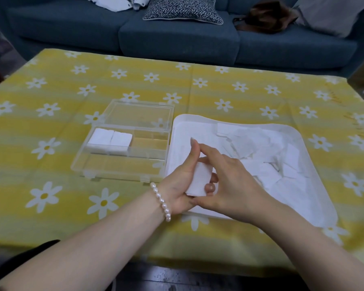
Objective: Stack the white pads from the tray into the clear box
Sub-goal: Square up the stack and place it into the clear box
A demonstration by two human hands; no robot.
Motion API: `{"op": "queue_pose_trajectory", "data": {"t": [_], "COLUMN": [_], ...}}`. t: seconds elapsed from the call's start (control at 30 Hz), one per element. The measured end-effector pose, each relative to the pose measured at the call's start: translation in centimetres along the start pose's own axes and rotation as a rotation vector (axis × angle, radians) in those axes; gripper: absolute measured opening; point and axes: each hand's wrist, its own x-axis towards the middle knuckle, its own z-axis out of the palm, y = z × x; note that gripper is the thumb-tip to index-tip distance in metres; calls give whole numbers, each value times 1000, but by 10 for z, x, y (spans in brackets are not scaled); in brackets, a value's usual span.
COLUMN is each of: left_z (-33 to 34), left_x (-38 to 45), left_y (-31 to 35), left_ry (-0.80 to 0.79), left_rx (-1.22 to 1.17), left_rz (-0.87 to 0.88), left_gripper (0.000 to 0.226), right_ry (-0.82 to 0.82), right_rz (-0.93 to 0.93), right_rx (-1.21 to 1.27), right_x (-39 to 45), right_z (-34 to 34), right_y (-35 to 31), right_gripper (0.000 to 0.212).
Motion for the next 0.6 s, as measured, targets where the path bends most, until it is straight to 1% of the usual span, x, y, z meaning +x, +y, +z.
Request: {"op": "queue_pose_trajectory", "data": {"t": [0.1,0.2,0.27,0.43,0.47,0.53,0.57,0.6], "left_z": [3,3,5,6,5,3,2,2], "left_x": [-5,-8,-8,-5,-4,-4,-4,-5], "left_y": [4,8,7,2,2,3,4,5], "left_ry": [-63,-89,-76,4,17,50,65,73], "left_rx": [-102,-81,-47,25,9,-23,-31,-39], "left_rz": [-8,-43,-44,-26,-38,-58,-63,-65], "left_gripper": [83,91,91,78,79,89,95,98], "right_ry": [-20,-63,-65,-61,-85,-108,-64,11], "right_rz": [-3,10,-19,-103,-74,70,128,168], "right_rx": [5,-23,-40,-92,-48,155,259,322], "right_x": [0,-2,-2,0,0,-2,-2,-1], "right_z": [-1,-4,-4,1,-3,-13,-17,-20], "right_y": [3,5,6,7,5,4,5,9], "right_gripper": [95,98,100,106,108,106,99,86]}}
